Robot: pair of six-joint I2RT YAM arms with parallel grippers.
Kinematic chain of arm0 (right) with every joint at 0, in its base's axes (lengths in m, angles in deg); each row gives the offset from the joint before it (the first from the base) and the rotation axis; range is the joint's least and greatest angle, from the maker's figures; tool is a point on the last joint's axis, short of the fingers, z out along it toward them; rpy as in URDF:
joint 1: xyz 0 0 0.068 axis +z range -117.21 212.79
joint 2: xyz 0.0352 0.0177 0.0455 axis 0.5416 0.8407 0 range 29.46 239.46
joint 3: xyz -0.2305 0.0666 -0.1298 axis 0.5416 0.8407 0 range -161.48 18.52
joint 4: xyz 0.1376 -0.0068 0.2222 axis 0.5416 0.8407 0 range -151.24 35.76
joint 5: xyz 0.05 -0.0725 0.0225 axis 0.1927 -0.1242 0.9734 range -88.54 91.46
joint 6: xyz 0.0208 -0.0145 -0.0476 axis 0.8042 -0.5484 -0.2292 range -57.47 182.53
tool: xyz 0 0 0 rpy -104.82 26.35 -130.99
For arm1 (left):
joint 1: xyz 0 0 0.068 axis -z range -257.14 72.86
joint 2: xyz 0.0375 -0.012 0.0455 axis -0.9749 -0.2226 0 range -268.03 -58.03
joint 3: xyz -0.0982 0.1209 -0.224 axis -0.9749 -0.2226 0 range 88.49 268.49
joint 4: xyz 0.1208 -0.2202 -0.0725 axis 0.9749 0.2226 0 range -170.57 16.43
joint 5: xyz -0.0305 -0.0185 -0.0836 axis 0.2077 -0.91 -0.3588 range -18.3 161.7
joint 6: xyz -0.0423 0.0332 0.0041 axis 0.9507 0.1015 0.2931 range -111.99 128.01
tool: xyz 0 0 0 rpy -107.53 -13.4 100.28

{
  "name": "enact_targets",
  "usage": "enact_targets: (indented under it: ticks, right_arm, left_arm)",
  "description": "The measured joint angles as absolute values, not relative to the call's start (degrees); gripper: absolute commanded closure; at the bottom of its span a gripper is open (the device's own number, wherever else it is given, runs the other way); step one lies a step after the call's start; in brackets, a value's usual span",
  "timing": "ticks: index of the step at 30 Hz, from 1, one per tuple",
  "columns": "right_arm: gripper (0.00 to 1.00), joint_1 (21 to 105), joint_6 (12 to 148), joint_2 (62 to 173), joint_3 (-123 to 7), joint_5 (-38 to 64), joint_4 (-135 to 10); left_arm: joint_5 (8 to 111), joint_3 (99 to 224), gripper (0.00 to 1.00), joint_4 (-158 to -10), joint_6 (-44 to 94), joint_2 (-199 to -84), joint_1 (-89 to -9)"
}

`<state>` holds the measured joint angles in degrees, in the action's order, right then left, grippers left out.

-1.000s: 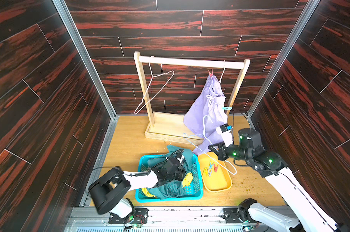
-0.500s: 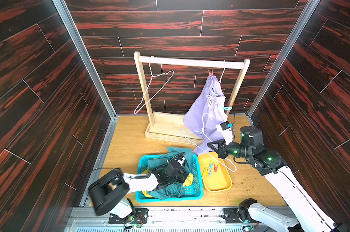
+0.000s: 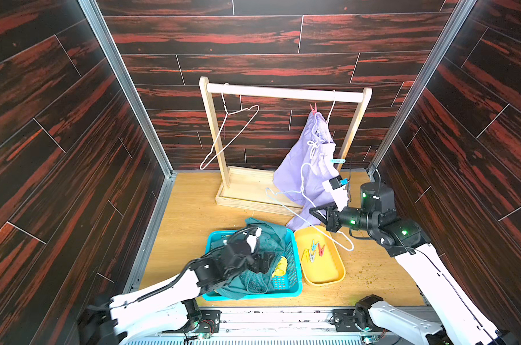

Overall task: Remove the clothespins securing shorts to the hanger
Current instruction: Place the shorts in the basket.

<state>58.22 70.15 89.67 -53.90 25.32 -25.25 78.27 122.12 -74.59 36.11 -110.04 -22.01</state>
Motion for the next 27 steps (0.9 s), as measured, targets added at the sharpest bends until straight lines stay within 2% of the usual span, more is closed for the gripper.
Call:
enact_targets:
  ticks: [5, 12, 19, 27]
  right_arm:
    - [1.00, 57.0, 68.2, 92.5, -56.9, 27.2, -25.3]
    - [1.00, 55.9, 67.2, 95.1, -59.2, 30.0, -25.7]
    - [1.00, 54.9, 65.8, 97.2, -61.1, 32.5, -25.6]
    - [1.00, 53.9, 65.3, 98.2, -61.1, 35.2, -25.8]
  left_arm:
    - [78.0, 123.0, 0.00, -74.0, 32.3, -102.7, -22.0]
    - [78.1, 130.6, 0.02, -66.3, 28.8, -103.3, -22.0]
    - [68.7, 137.2, 0.02, -60.1, 29.6, -108.7, -22.0]
    - [54.1, 134.6, 0.02, -58.3, 37.0, -112.9, -22.0]
